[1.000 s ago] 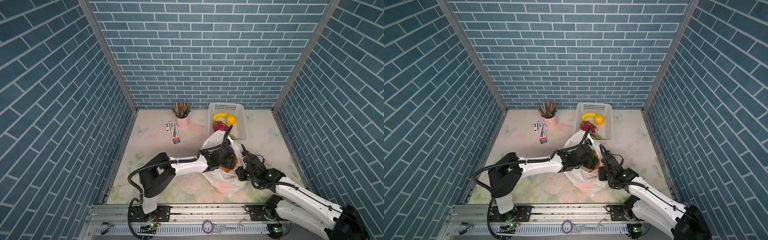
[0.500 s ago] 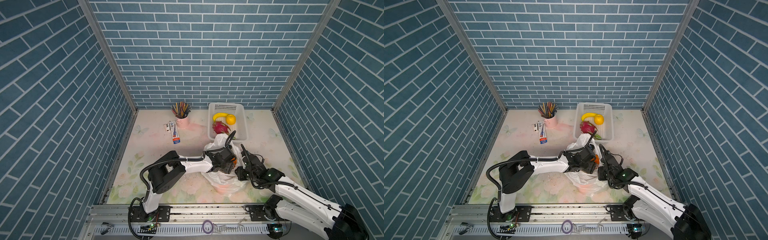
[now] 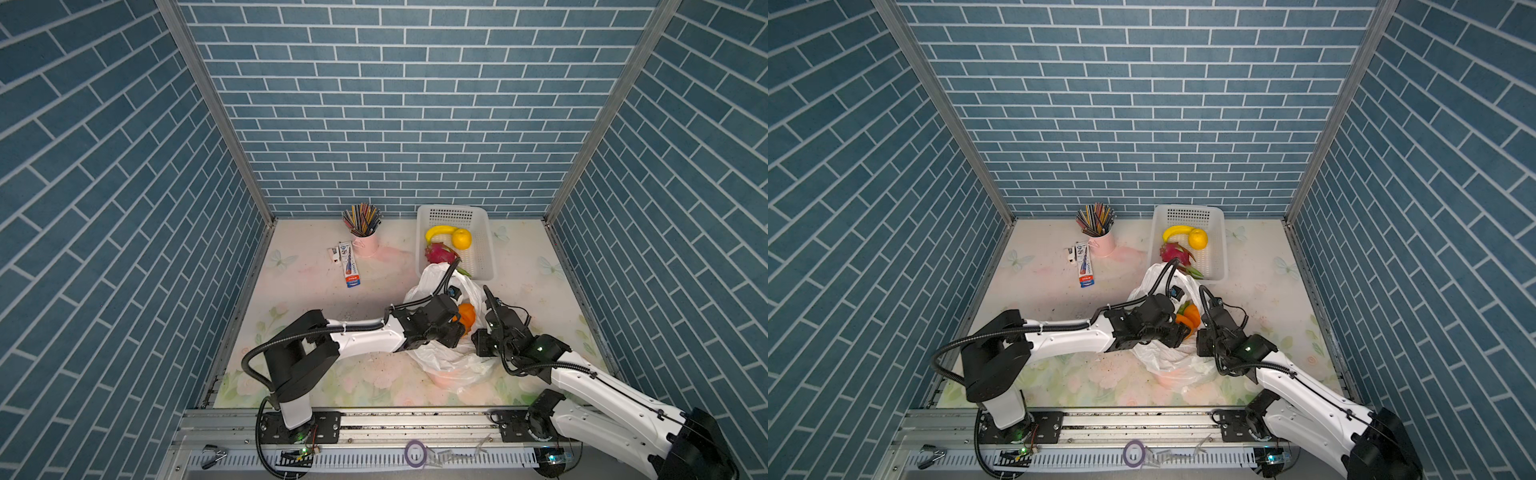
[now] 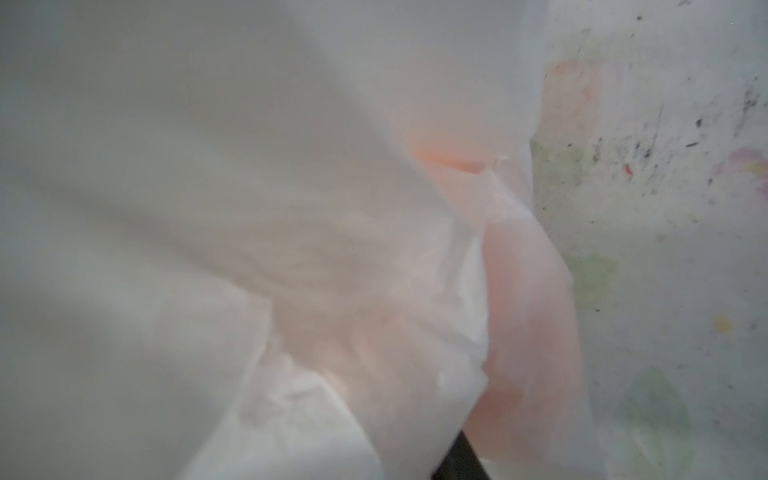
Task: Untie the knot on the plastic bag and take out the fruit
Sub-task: 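Reach the left gripper into the bag and grasp an orange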
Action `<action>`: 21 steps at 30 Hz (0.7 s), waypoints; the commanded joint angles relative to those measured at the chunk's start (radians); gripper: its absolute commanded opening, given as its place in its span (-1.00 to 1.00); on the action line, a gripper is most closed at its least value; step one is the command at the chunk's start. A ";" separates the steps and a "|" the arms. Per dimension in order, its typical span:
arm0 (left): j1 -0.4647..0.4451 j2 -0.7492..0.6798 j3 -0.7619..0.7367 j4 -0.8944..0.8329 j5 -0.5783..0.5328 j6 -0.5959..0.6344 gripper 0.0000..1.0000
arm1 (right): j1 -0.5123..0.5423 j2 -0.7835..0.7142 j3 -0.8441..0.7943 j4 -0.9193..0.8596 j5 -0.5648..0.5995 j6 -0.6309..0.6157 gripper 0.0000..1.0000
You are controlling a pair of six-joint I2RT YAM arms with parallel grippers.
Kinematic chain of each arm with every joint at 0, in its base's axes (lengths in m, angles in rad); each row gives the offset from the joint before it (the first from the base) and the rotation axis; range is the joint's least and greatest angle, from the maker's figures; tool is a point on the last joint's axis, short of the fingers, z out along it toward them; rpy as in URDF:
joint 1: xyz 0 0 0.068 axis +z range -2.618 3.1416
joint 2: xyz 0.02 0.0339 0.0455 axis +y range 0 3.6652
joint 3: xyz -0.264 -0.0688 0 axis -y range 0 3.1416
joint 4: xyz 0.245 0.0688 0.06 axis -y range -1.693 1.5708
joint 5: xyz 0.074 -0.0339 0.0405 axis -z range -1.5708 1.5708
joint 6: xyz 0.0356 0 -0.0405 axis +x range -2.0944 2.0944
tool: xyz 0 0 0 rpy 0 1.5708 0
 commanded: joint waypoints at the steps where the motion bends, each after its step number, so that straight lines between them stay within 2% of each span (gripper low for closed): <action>1: -0.006 -0.048 -0.046 0.115 0.039 0.040 0.18 | -0.001 -0.009 0.042 -0.014 0.062 0.047 -0.41; 6: -0.010 -0.101 -0.091 0.159 0.079 0.104 0.18 | -0.015 -0.004 0.056 -0.012 0.057 0.064 -0.41; 12: -0.016 -0.204 -0.196 0.307 0.113 0.194 0.18 | -0.022 0.007 0.055 -0.009 0.045 0.078 -0.36; 15: -0.018 -0.254 -0.253 0.376 0.119 0.256 0.18 | -0.021 -0.012 0.064 -0.017 0.029 0.086 -0.15; 19: -0.016 -0.299 -0.281 0.374 0.109 0.387 0.18 | -0.022 -0.065 0.112 -0.061 0.018 0.088 0.24; 21: -0.017 -0.313 -0.289 0.371 0.092 0.443 0.18 | -0.022 -0.094 0.142 -0.086 0.025 0.086 0.36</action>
